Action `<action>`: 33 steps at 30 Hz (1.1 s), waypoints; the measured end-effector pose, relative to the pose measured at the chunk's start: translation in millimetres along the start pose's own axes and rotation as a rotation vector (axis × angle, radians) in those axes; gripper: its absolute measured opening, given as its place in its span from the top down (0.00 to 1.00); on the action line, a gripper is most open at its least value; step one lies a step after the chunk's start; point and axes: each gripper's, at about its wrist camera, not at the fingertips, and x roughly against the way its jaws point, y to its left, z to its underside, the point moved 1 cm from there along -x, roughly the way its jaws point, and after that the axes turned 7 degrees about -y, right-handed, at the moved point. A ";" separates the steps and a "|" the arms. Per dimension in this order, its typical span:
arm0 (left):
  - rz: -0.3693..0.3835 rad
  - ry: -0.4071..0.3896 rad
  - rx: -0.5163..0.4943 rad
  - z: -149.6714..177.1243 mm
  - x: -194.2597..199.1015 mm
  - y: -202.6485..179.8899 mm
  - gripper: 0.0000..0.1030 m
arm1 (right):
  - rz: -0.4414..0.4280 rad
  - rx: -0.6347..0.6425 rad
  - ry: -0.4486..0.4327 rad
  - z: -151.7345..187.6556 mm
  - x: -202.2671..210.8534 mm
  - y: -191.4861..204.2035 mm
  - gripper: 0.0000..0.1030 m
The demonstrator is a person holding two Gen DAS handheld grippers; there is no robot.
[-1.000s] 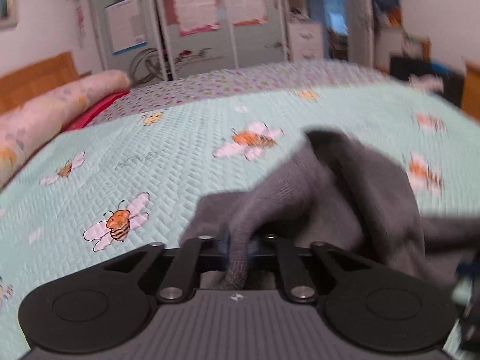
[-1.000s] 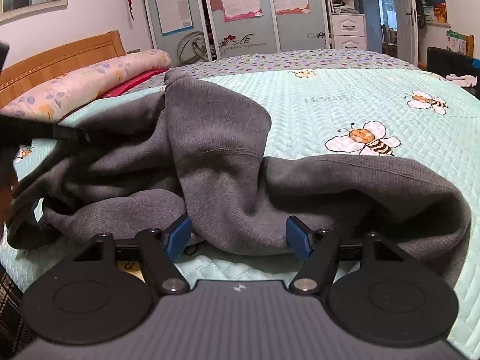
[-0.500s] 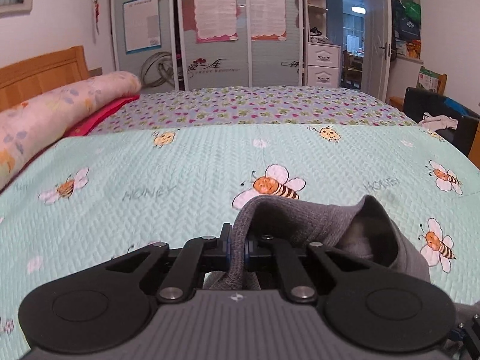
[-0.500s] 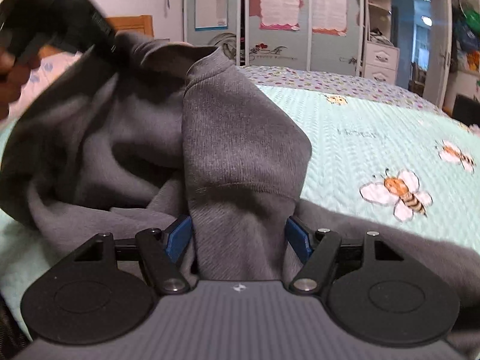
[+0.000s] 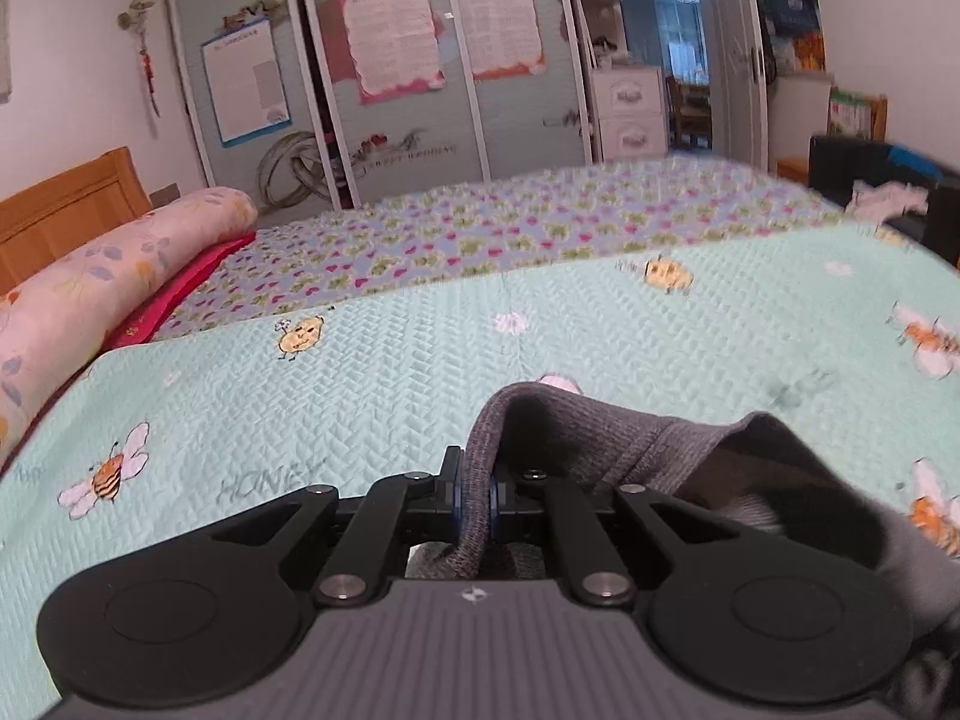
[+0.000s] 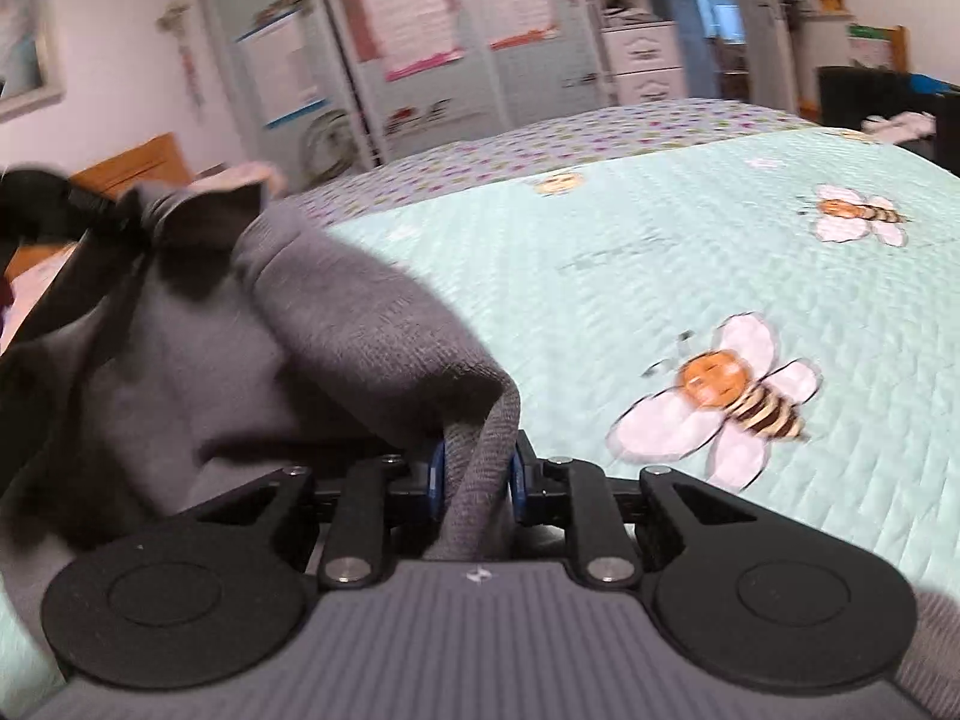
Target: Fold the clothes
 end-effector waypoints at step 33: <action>-0.084 0.053 -0.135 59.7 -15.3 9.5 0.91 | -0.170 -0.244 0.048 -21.3 -52.1 -49.3 0.89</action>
